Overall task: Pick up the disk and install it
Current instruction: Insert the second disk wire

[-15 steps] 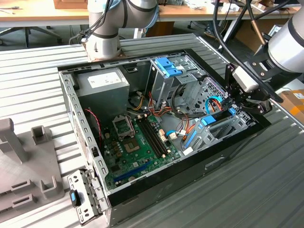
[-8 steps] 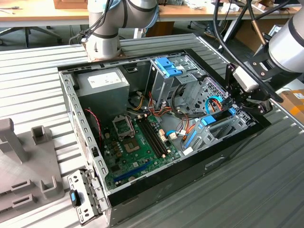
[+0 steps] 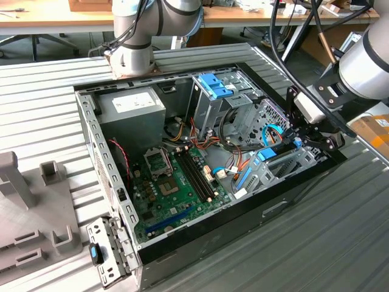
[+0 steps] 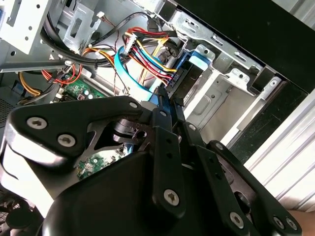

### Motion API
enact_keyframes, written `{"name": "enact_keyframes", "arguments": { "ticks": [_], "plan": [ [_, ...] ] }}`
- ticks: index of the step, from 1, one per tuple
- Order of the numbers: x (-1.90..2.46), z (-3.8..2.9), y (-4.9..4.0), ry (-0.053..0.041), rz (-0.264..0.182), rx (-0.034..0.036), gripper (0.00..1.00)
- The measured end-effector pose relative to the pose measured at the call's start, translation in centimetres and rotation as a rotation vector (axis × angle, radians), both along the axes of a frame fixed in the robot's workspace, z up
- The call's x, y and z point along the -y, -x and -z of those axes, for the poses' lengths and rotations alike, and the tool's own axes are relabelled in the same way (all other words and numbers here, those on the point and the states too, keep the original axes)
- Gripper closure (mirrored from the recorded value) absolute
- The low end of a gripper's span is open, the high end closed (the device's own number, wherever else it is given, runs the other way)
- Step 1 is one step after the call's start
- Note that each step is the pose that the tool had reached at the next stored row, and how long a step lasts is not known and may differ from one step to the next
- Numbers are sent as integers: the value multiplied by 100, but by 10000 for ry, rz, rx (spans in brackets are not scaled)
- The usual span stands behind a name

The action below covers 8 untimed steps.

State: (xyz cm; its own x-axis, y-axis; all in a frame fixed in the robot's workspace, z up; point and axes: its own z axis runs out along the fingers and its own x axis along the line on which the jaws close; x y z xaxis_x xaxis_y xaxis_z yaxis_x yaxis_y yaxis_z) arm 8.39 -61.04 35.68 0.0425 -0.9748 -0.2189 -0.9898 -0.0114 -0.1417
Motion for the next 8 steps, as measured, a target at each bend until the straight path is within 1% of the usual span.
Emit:
{"name": "enact_keyframes", "arguments": {
  "ticks": [2,3,8],
  "plan": [
    [1,1,1,2,1,4,84],
    [1,4,2,2,1,24,84],
    [5,14,8,1,1,70,84]
  ]
}}
